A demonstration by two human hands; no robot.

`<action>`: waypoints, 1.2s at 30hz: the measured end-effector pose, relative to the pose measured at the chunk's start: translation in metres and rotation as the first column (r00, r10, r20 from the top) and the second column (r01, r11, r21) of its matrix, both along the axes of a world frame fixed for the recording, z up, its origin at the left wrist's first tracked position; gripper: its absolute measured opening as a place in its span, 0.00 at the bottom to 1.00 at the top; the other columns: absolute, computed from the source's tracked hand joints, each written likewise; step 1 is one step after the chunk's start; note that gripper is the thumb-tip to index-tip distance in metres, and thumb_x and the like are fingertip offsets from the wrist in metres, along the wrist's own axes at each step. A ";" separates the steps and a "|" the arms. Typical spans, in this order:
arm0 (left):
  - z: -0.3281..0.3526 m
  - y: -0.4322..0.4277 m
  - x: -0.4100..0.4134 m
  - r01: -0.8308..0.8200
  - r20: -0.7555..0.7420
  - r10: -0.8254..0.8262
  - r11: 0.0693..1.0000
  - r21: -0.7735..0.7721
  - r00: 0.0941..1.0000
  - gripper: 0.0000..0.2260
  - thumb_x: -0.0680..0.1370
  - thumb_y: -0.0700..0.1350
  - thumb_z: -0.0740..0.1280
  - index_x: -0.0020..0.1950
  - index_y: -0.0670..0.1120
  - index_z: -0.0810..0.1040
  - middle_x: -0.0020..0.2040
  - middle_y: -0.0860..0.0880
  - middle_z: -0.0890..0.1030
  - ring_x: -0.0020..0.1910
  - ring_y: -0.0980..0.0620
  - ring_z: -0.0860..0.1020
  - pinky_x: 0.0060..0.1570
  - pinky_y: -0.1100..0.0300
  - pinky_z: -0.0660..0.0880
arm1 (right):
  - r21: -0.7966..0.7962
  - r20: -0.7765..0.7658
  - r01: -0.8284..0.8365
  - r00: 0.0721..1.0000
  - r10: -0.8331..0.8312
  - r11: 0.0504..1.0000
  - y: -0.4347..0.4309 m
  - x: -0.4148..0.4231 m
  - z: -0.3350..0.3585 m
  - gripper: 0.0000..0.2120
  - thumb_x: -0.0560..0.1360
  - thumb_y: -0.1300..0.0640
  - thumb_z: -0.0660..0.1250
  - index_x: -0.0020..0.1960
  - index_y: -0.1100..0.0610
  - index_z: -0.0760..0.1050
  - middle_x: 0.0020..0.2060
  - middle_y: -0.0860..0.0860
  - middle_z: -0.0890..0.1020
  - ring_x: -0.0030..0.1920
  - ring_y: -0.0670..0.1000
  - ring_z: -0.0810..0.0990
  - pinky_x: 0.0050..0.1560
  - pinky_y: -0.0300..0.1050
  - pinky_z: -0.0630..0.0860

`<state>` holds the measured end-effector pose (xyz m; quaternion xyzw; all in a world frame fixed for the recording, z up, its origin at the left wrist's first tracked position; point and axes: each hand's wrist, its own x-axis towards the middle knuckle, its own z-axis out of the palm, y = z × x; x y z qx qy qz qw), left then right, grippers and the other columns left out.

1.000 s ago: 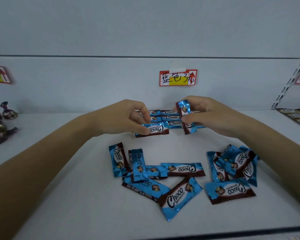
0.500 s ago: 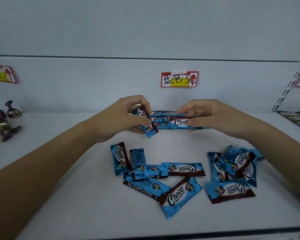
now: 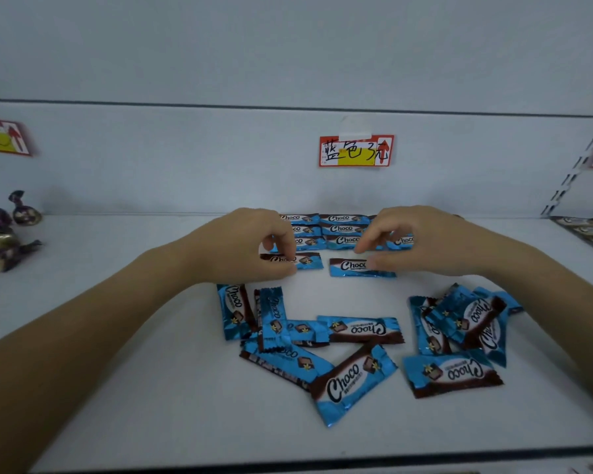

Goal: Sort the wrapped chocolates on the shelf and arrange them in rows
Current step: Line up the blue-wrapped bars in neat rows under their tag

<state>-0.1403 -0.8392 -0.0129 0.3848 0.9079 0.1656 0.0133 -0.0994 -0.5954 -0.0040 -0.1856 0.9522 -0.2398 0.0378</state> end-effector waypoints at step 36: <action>0.019 -0.013 0.003 0.165 0.377 -0.071 0.961 -0.223 0.924 0.12 0.58 0.65 0.72 0.38 0.64 0.77 0.44 0.60 0.75 0.47 0.64 0.71 0.49 0.65 0.72 | 0.076 0.314 -0.264 0.921 0.228 0.961 -0.022 0.028 0.012 0.07 0.68 0.46 0.71 0.43 0.42 0.75 0.41 0.43 0.78 0.42 0.50 0.74 0.44 0.46 0.73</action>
